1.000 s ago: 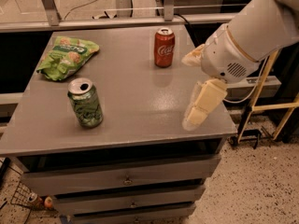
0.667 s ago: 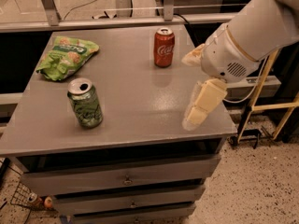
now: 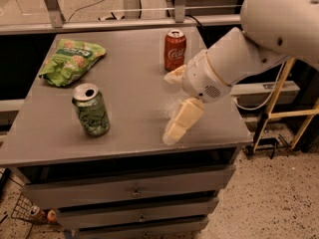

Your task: Move green can near green rice chip bag

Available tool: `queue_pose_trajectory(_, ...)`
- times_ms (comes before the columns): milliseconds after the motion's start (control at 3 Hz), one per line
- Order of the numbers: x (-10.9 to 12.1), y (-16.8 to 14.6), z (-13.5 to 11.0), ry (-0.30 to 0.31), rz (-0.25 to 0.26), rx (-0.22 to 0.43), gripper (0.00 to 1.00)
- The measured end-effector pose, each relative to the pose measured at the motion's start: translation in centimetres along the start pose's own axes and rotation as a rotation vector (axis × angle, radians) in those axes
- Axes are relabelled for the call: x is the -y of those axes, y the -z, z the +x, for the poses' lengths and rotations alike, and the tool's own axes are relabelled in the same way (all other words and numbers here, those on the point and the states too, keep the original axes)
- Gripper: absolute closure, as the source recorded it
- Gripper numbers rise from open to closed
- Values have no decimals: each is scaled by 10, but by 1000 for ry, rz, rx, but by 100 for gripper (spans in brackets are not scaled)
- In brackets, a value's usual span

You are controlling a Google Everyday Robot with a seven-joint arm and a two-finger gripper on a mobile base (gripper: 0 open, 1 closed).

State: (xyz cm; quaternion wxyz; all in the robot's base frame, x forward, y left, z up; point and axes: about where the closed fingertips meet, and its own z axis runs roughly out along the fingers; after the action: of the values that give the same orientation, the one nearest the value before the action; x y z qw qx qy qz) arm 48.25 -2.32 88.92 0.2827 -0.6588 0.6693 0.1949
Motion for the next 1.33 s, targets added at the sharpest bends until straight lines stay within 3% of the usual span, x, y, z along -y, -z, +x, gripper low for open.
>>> queue_pose_trajectory(333,9,-34,-16,32,-22,102,0)
queue_pose_trajectory(667,9,-70,-49,58,-56,255,0)
queue_pose_trajectory(1333,6,-106,-99,85,-127,426,0)
